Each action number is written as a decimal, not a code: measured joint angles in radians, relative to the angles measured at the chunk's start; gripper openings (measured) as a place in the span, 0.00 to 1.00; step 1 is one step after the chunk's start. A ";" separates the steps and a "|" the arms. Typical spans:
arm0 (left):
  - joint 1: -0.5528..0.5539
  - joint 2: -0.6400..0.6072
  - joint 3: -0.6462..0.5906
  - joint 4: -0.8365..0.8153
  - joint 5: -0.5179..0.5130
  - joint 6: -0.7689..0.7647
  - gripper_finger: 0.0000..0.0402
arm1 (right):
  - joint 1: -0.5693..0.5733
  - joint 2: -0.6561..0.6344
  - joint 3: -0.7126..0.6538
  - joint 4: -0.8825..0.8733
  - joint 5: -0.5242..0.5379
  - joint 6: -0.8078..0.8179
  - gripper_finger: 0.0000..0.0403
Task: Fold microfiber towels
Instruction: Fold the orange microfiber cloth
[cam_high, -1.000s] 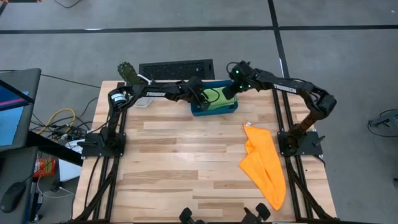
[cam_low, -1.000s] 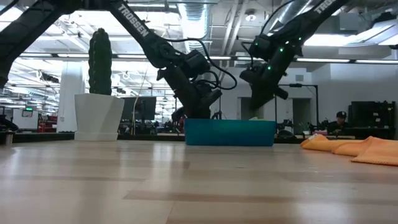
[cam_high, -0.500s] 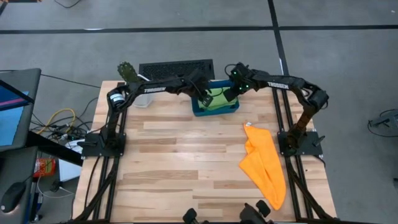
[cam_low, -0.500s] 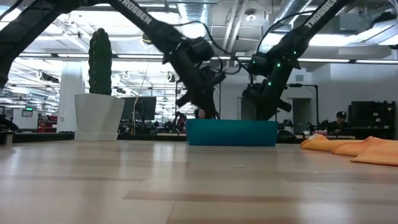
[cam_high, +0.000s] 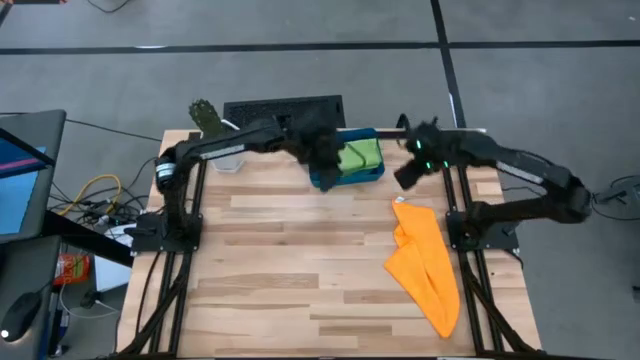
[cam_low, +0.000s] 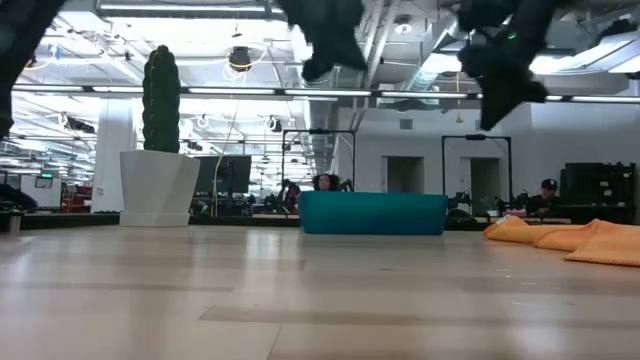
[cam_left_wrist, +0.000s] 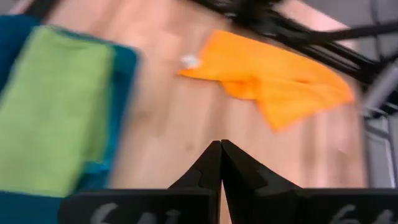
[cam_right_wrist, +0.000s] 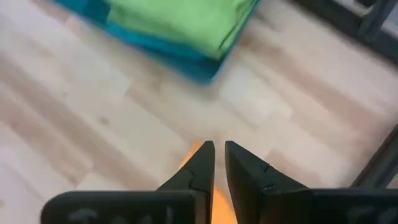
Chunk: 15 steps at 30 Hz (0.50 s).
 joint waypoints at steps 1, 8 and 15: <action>-0.027 -0.018 0.000 -0.008 0.000 -0.003 0.00 | 0.054 -0.032 -0.030 0.001 0.016 0.036 0.16; -0.235 -0.070 -0.001 -0.099 -0.053 -0.029 0.10 | 0.425 -0.103 -0.207 -0.027 0.018 0.402 0.31; -0.424 -0.070 -0.003 -0.173 -0.168 -0.075 0.31 | 0.870 -0.029 -0.306 0.175 0.002 0.731 0.46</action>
